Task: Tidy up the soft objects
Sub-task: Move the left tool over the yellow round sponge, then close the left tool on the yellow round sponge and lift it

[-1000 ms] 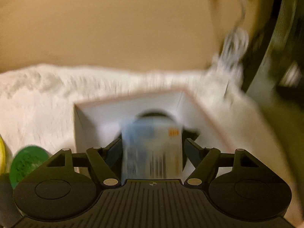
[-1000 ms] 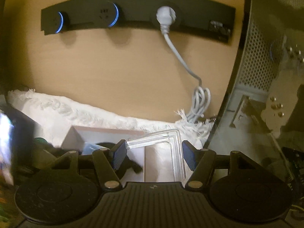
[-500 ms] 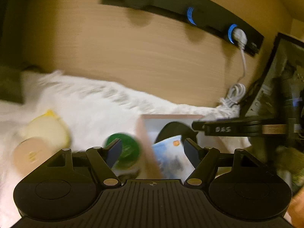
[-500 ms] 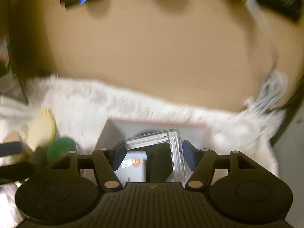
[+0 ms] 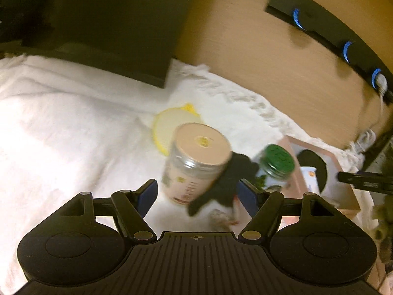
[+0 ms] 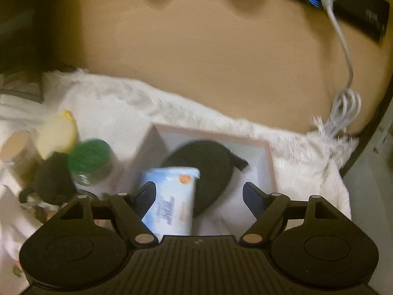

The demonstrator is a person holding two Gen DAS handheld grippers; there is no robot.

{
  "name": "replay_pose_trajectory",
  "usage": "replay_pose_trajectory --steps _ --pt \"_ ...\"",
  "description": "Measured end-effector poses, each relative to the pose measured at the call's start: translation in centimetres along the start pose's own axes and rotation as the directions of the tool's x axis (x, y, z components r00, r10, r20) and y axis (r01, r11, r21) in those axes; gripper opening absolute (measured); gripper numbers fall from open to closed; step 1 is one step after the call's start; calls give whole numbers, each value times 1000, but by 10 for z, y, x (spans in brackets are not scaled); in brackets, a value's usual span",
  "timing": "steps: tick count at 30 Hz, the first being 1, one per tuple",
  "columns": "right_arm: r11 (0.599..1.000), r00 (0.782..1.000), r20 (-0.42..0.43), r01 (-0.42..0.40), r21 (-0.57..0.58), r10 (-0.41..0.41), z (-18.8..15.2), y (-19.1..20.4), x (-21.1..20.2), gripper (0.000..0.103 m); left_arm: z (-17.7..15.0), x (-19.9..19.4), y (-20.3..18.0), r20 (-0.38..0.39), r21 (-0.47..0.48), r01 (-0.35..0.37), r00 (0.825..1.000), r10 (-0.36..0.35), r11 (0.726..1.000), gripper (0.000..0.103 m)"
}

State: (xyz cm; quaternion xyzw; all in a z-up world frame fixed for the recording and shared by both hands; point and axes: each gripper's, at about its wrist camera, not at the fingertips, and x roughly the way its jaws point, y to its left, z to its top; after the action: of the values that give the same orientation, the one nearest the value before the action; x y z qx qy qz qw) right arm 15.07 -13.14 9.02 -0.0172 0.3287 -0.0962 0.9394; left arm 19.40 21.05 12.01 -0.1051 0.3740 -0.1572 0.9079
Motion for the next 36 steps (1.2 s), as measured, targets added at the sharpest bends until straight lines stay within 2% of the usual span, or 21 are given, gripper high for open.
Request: replay_pose_trajectory --steps 2,5,9,11,14,20,22,24,26,27,29,30,32,33,35,36 --pt "1000 1000 29 0 -19 1 11 10 -11 84 10 -2 11 16 -8 -14 1000 15 1000 77" --pt "998 998 43 -52 -33 53 32 30 -22 85 30 -2 29 28 -18 -28 999 28 999 77" --pt "991 990 34 -137 -10 137 54 57 -26 85 59 16 48 -22 -7 24 999 -24 1000 77" --pt "986 986 31 -167 0 167 59 69 -26 85 79 34 57 -73 -29 71 995 -73 997 77" --pt "979 979 26 -201 23 201 64 82 -25 85 100 64 70 -126 -91 96 986 -107 991 76" --pt "981 984 -2 -179 69 179 66 91 -15 85 119 142 76 -212 -43 174 961 -179 984 76" --pt "979 982 -26 -182 89 185 73 96 -7 85 119 168 76 -245 -18 181 953 -179 983 76" --pt "965 969 -78 -221 143 234 87 103 12 81 116 187 76 -273 4 187 945 -179 982 76" --pt "944 946 -142 -262 202 293 102 110 36 63 114 201 76 -293 9 216 934 -204 976 76" --pt "934 932 -178 -274 229 316 111 115 52 59 113 207 76 -295 9 234 930 -221 972 77" --pt "924 908 -246 -271 269 338 125 128 86 50 113 211 73 -286 29 266 926 -247 964 77" --pt "921 895 -286 -258 293 342 130 136 107 43 112 214 73 -294 20 292 916 -273 956 79" --pt "913 860 -366 -238 331 356 134 151 146 33 112 215 74 -297 15 317 907 -299 948 79" --pt "914 849 -392 -226 336 354 133 157 161 31 112 215 76 -298 12 326 904 -308 945 77" --pt "923 833 -438 -202 328 338 128 169 185 30 114 211 83 -294 -30 359 889 -351 933 65" --pt "924 825 -455 -196 328 336 125 173 194 30 116 207 88 -288 -67 382 877 -385 922 52"
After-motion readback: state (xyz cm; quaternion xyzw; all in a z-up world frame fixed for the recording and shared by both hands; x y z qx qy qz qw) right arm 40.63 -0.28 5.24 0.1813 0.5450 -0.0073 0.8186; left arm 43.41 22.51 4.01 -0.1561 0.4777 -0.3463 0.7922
